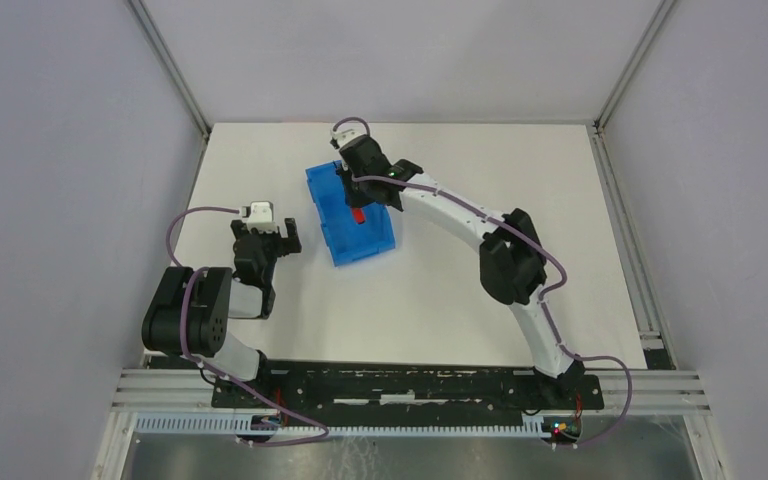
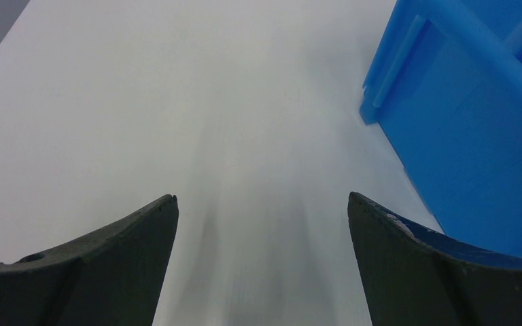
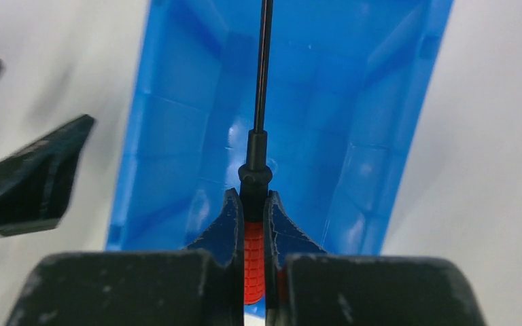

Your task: Put the screwdriver in the bin

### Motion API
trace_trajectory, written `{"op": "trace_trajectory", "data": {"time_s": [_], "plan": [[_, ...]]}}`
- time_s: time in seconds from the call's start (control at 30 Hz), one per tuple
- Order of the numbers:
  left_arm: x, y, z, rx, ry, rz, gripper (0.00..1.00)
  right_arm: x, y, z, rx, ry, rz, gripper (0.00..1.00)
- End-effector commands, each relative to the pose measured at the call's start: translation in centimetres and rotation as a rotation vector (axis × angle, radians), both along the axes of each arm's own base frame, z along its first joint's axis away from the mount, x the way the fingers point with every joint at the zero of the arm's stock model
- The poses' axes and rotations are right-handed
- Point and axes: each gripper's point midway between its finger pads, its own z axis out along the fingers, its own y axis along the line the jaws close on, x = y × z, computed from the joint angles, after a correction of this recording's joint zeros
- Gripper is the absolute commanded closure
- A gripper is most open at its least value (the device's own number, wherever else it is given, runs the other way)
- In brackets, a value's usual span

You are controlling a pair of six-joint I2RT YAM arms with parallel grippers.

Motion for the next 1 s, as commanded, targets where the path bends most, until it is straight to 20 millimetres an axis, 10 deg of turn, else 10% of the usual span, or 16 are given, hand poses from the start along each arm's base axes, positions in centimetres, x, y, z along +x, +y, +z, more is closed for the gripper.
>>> {"op": "trace_trajectory", "data": {"time_s": [0.0, 0.3, 0.53, 0.77, 0.97], "plan": [[0.4, -0.1, 1.5, -0.032, -0.053, -0.003, 0.0, 0.9, 1.3, -3.0, -0.046, -0.029, -0.003, 1.0], [0.4, -0.1, 1.5, -0.032, -0.054, -0.003, 0.0, -0.5, 1.0, -10.7, -0.165, 0.026, -0.031, 0.92], [0.4, -0.1, 1.5, -0.032, -0.054, -0.002, 0.0, -0.2, 0.8, -12.0, -0.177, 0.026, -0.079, 0.69], [0.4, -0.1, 1.5, -0.032, -0.053, -0.002, 0.0, 0.2, 1.7, -7.2, -0.101, -0.024, -0.074, 0.62], [0.4, -0.1, 1.5, -0.032, -0.054, -0.003, 0.0, -0.3, 2.5, 2.3, 0.029, -0.151, 0.003, 0.41]]}}
